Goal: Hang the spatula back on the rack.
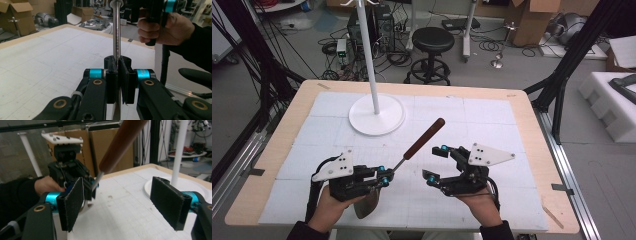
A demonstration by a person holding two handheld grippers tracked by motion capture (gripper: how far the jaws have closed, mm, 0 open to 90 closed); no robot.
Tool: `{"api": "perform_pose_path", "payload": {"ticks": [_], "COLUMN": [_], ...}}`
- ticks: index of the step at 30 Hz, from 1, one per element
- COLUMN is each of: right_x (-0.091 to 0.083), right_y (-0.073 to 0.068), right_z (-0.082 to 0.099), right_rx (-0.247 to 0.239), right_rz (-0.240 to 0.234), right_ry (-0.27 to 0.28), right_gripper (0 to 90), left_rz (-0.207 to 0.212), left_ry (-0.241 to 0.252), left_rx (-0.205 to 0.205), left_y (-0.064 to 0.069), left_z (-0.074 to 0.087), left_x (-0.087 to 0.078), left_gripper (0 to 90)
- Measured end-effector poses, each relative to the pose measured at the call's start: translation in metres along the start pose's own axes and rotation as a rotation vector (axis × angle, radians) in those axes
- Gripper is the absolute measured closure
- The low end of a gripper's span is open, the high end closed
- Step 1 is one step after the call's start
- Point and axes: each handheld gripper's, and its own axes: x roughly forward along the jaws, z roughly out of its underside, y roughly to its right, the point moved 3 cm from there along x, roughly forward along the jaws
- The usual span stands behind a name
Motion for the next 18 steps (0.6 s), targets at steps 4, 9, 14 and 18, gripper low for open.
{"api": "perform_pose_path", "payload": {"ticks": [4, 9, 14, 18], "right_x": [0.006, 0.011, 0.008, 0.003], "right_y": [0.0, -0.002, 0.0, 0.002], "right_z": [-0.014, -0.031, -0.047, -0.055], "right_rx": [-0.001, -0.022, -0.02, -0.008], "right_rz": [-0.016, -0.021, -0.028, -0.039], "right_ry": [0.009, 0.006, 0.04, 0.061], "right_gripper": [26.6, 27.8, 29.3, 32.0], "left_rz": [0.011, 0.02, 0.023, 0.027], "left_ry": [0.005, 0.004, 0.006, 0.01], "left_rx": [0.004, 0.011, 0.015, 0.016], "left_y": [0.002, 0.005, 0.006, 0.007], "left_z": [-0.001, -0.001, -0.001, -0.002], "left_x": [0.003, 0.005, 0.005, 0.005], "left_gripper": [84.0, 84.0, 84.0, 84.0]}}
